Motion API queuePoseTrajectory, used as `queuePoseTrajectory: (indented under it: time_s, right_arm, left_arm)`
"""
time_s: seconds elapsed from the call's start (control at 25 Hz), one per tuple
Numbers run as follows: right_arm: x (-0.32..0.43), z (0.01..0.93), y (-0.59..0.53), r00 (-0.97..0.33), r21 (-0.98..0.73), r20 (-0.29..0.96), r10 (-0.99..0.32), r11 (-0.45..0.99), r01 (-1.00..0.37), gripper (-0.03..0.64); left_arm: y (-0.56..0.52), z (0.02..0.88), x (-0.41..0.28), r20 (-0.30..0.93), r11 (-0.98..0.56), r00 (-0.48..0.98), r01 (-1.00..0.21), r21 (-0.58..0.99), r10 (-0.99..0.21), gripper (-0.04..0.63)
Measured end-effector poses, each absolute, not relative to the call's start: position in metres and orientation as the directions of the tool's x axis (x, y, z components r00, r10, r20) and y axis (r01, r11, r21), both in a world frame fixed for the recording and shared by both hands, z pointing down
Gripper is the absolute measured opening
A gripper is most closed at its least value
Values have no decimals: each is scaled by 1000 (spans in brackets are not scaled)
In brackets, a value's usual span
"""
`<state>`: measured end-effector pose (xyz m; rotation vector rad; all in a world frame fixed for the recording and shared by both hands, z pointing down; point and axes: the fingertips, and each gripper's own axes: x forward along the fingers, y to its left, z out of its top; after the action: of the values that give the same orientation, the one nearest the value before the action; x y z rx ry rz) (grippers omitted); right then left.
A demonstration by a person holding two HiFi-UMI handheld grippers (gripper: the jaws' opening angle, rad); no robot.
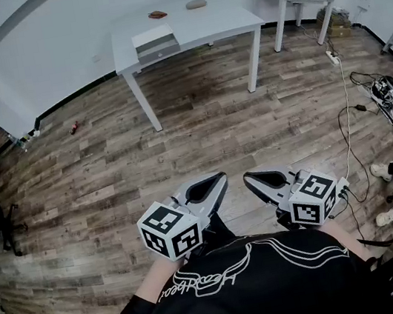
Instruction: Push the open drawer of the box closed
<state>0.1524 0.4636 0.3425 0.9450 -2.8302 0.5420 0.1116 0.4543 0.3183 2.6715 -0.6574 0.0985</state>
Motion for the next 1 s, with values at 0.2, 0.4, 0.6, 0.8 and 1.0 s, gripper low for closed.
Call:
queuePoseTrajectory:
  time_s: [0.2,0.4,0.6,0.8,1.0]
  right_arm:
    - [144,365,407,-796,-310,234,-558,733,-605,9]
    - [128,380,323,-785,-344,257,-563,706,-619,9]
    - [97,385,204,-775,-363,273,-570,685,-632,9]
    - [55,374,78,-761,-347,265,-592,678,-649,9]
    - [27,365,-2,-744,-297,268,-612,682,-668,9]
  left_arm:
    - [397,342,101,162,-805,886,-463,371,-435,8]
    - [311,355,82,178,-794,881,-472,383,-438,8]
    - [192,361,47,208,-787,873,-487,379,-441,8]
    - [69,362,-6,222,-764,856,-517,387,-467,8]
    - [-11,363,-40,230,-736,840,-542,405,-492,8]
